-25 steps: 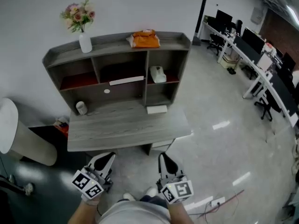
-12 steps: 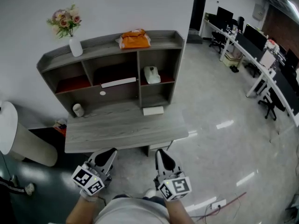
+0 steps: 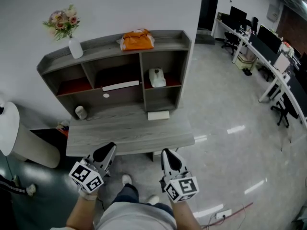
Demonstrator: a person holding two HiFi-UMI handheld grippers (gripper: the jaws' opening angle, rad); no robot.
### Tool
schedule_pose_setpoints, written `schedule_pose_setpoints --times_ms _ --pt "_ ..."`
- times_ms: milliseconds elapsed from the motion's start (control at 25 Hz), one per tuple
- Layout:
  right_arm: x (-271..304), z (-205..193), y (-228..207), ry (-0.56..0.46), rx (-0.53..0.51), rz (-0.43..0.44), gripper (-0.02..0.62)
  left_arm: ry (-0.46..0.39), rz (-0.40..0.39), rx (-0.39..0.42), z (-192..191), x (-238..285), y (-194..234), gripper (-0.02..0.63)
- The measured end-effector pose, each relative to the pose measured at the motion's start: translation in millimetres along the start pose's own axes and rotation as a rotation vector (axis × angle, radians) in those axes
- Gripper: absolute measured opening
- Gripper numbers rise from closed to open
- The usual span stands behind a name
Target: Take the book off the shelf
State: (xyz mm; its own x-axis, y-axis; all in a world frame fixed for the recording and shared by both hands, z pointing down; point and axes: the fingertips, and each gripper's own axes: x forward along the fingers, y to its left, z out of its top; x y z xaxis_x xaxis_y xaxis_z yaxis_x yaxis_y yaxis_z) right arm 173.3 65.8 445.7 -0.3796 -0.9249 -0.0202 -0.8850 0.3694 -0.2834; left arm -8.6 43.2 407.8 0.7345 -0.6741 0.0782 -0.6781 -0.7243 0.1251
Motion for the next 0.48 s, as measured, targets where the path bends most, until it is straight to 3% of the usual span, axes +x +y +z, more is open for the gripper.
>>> schedule_pose_setpoints --times_ms 480 --pt "79.0 -14.7 -15.1 0.048 0.021 -0.027 0.024 -0.012 -0.007 -0.109 -4.2 47.3 88.8 0.066"
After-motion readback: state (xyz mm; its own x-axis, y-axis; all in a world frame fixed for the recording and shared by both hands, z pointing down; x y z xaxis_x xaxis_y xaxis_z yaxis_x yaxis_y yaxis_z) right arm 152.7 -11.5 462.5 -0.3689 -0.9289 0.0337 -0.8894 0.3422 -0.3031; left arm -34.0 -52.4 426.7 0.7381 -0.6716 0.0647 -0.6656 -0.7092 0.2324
